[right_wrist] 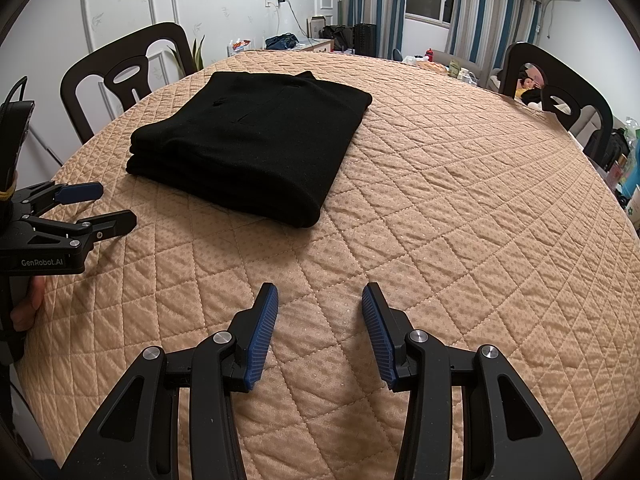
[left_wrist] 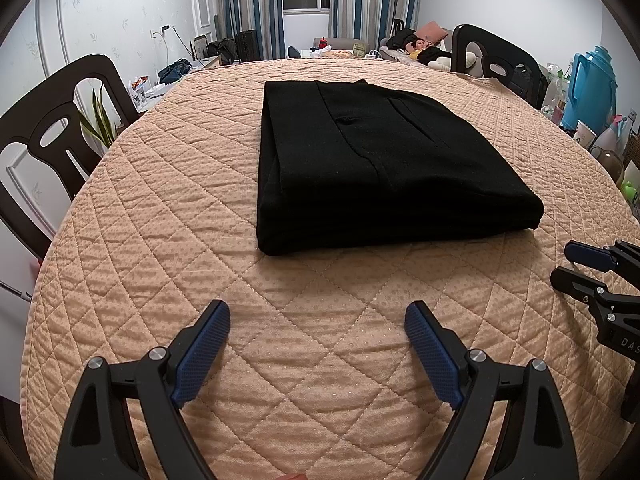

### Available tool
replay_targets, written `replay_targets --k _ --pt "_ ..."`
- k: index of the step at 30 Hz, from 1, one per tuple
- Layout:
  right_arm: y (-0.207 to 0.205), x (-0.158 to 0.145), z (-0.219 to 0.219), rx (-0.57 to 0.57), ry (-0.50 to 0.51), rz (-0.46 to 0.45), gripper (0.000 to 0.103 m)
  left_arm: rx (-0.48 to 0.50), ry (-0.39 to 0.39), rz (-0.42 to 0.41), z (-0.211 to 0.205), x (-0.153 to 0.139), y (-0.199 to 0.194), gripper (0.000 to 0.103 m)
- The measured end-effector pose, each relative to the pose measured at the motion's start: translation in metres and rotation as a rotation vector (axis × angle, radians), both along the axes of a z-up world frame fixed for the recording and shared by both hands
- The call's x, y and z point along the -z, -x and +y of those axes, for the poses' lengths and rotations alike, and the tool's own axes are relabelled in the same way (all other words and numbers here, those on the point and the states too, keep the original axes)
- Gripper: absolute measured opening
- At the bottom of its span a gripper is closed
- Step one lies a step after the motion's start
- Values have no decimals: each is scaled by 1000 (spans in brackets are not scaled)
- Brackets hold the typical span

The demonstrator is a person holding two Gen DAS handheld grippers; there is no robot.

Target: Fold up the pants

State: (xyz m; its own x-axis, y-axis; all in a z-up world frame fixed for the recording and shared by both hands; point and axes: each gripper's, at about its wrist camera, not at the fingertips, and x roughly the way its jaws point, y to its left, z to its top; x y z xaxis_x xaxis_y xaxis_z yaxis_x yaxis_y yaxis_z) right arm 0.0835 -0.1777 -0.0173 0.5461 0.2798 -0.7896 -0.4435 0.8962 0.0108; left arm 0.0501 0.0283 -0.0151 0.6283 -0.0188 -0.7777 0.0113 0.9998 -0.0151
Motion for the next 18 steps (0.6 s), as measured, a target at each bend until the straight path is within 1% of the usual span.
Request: replay_targets --k 18 --pt "0 0 0 0 0 0 45 -9 3 4 1 2 2 94"
